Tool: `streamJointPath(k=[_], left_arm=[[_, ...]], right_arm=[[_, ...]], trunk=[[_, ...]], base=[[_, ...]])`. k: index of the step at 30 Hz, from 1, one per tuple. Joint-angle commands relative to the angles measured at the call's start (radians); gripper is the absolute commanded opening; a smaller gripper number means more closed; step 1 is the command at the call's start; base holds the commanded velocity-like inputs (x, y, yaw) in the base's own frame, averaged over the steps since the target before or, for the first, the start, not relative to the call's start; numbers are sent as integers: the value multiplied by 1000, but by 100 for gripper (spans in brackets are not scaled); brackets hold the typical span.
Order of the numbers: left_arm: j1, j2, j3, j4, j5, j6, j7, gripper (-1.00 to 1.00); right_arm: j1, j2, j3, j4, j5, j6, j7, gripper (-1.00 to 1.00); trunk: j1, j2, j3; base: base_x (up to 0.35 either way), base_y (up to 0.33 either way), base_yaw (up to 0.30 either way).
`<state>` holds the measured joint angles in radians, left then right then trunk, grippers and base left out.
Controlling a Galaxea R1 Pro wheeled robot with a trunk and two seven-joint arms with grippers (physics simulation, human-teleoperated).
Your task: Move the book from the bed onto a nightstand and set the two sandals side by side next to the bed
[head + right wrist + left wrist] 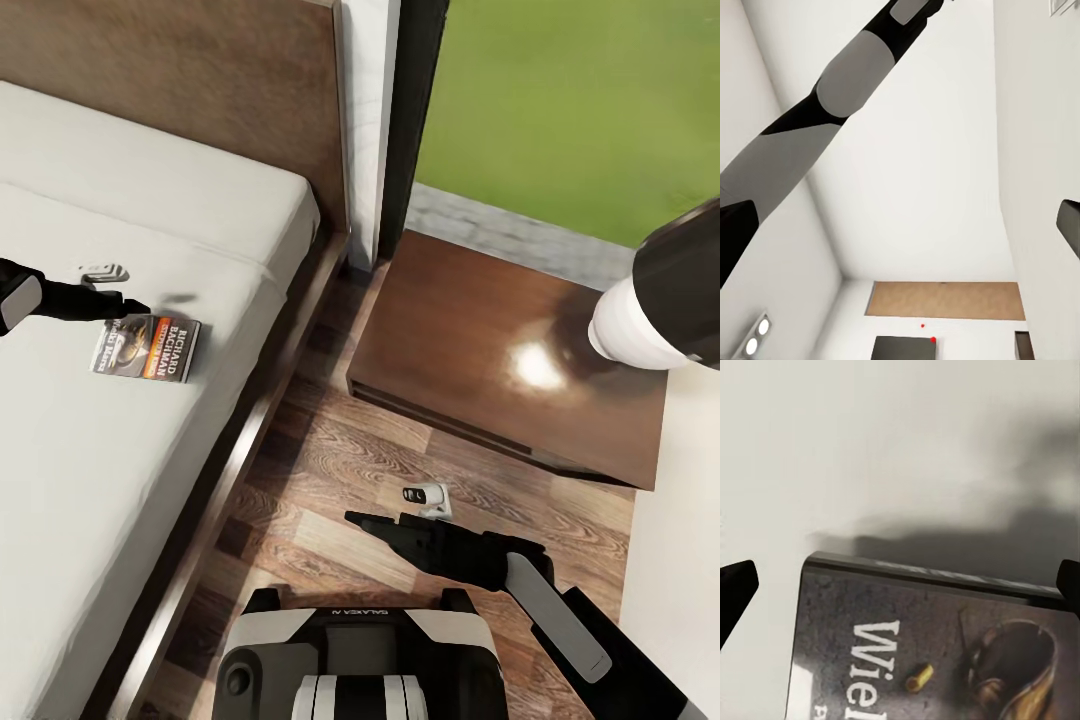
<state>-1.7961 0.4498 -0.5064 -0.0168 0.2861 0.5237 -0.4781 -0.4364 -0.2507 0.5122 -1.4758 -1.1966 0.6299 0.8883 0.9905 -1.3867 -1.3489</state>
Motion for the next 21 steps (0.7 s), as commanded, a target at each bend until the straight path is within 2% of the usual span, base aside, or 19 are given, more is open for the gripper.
streamJointPath(k=[1, 11, 21], left_arm=[[0, 1, -8, -2, 10, 7, -2, 100], [0, 16, -7, -1, 13, 9, -12, 100], [0, 24, -7, 0, 13, 13, -121, 100]], right_arm=[[-1, -1, 2, 0, -9, 7, -2, 100], [-1, -1, 2, 0, -9, 7, -2, 100], [-1, -1, 2, 0, -9, 7, -2, 100]], trunk=[[0, 0, 0], [0, 0, 0], [0, 0, 0]], base=[[0, 0, 0], [0, 0, 0], [0, 0, 0]])
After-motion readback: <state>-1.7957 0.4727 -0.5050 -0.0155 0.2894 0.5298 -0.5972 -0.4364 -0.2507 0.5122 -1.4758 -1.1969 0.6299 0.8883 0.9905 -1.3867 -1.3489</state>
